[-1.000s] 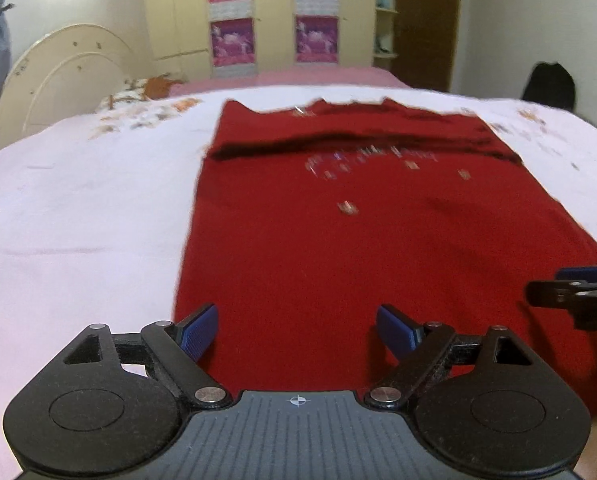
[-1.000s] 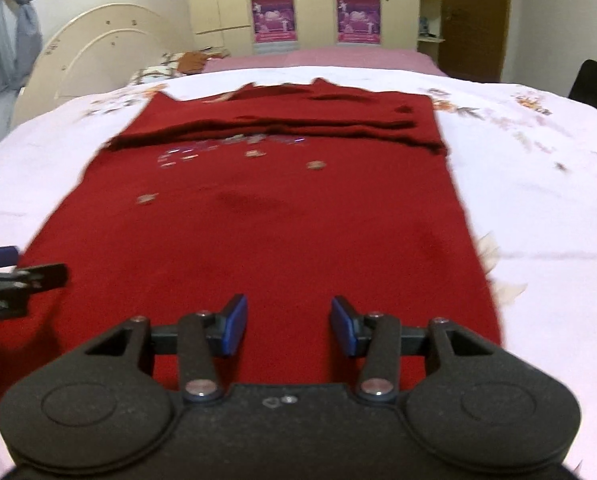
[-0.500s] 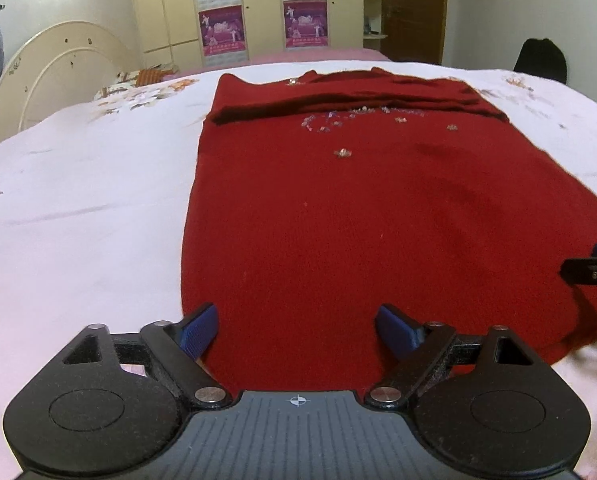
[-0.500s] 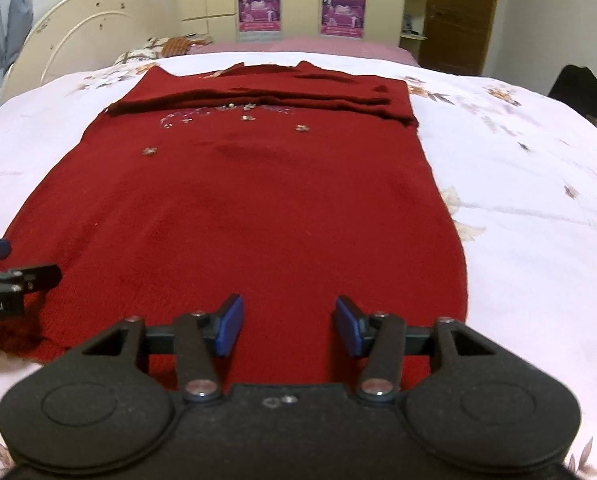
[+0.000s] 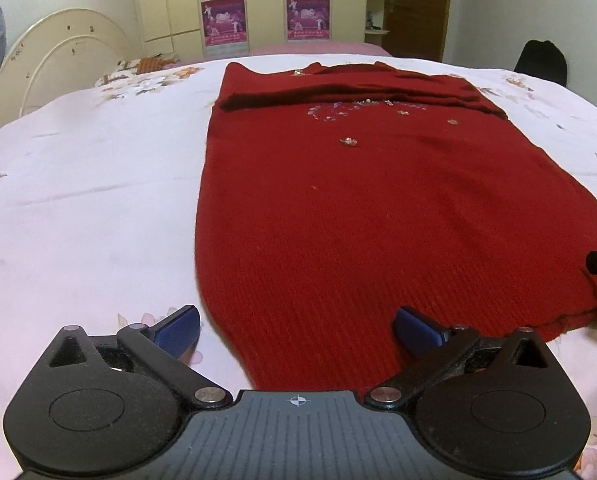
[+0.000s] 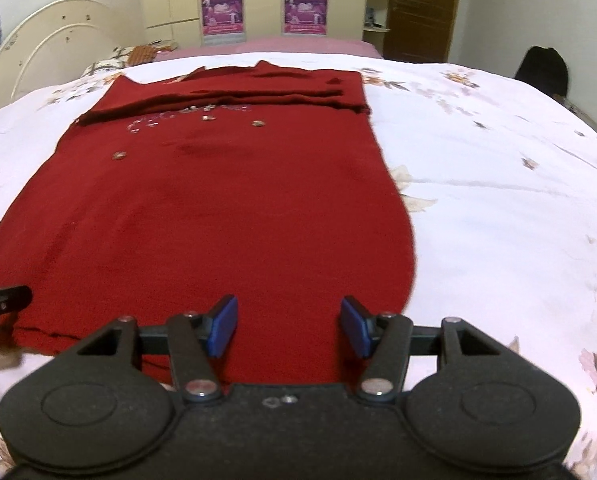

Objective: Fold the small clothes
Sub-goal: 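Move both open tools to the hem edge of the red sweater, then close both tools on the sweater hem edge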

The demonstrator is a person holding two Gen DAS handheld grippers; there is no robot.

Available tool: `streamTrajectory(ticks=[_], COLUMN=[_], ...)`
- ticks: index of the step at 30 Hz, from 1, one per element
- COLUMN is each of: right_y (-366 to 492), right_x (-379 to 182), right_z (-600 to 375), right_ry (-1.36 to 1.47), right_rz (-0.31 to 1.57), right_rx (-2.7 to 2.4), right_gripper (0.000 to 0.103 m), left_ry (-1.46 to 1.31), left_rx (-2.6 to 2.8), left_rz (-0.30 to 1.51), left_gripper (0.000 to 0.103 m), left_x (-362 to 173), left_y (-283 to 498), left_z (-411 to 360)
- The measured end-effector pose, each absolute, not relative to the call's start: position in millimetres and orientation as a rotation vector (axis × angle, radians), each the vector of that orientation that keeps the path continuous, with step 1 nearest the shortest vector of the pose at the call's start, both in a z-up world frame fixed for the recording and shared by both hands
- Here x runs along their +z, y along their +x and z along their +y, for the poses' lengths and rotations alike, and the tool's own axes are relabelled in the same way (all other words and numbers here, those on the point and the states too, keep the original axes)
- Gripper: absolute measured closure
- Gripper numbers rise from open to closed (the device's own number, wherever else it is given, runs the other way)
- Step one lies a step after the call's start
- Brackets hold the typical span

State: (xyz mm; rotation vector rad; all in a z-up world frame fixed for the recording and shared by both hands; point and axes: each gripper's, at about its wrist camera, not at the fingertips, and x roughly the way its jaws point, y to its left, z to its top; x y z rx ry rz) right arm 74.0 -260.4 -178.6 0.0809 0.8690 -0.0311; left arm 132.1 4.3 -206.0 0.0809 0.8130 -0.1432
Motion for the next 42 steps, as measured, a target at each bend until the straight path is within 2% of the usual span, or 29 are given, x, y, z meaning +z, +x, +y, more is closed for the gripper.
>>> streamTrajectory(ticks=[5, 9, 11, 14, 15, 18, 19, 21, 22, 24, 27, 28, 29, 30, 36, 42], right_y=[70.5, 64.3, 62.6, 63.2, 64.8, 68.8, 69.9, 72.9, 73.4, 72.5, 71.3, 70.9, 71.2, 71.5, 77.0, 93.7], right_x=[-177.3, -166.5, -166.7, -176.8, -181.6, -187.8, -188.5, -192.4, -193.3, -191.9, -190.5, -190.0, -189.6, -188.9, -177.2, -154.9], right_z=[-268.2, -258.6, -259.1, -277.5, -285.8, -301.8, -305.7, -308.4, -307.9, -306.0, -308.4, -309.2, -310.4, -311.9, -329.6, -330.5], right_ry=[0.103, 0.092, 0.088, 0.141, 0.168, 0.208, 0.220, 0.237, 0.238, 0.238, 0.269, 0.282, 0.297, 0.323, 0.481, 0.449], right_rz=[0.877, 0.837, 0.838, 0.874, 0.889, 0.906, 0.907, 0.930, 0.938, 0.950, 0.972, 0.979, 0.986, 0.992, 0.958, 0.874], right_rx=[-0.062, -0.023, -0.034, -0.063, -0.076, -0.102, -0.106, -0.091, -0.085, -0.072, -0.045, -0.035, -0.020, 0.001, 0.078, 0.094], right_gripper=[0.041, 0.052, 0.050, 0.048, 0.048, 0.046, 0.045, 0.043, 0.043, 0.054, 0.067, 0.071, 0.083, 0.093, 0.095, 0.095], left_ry=[0.041, 0.025, -0.010, -0.039, -0.056, -0.101, -0.112, -0.130, -0.148, -0.188, -0.211, -0.215, -0.226, -0.250, -0.239, -0.189], left_rx=[-0.153, -0.197, -0.200, -0.218, -0.228, -0.226, -0.226, -0.237, -0.240, -0.243, -0.247, -0.251, -0.259, -0.277, -0.318, -0.337], left_rz=[0.819, 0.841, 0.861, 0.863, 0.865, 0.879, 0.884, 0.901, 0.912, 0.935, 0.950, 0.953, 0.958, 0.972, 0.914, 0.802], left_gripper=[0.000, 0.000, 0.002, 0.015, 0.022, 0.028, 0.034, 0.051, 0.055, 0.063, 0.063, 0.066, 0.087, 0.098, 0.098, 0.098], left_x=[-204.6, -203.6, -206.8, -205.8, -205.0, -203.4, -203.2, -202.8, -202.2, -202.1, -202.5, -202.7, -203.1, -203.8, -190.1, -163.8], left_y=[129.0, 125.0, 122.7, 119.3, 119.1, 119.5, 120.5, 122.7, 123.8, 124.1, 124.0, 124.7, 126.2, 129.0, 140.9, 162.5], left_z=[7.3, 3.4, 8.8, 15.4, 18.0, 24.9, 25.7, 25.8, 26.6, 29.3, 32.1, 32.8, 34.4, 37.0, 33.0, 21.5])
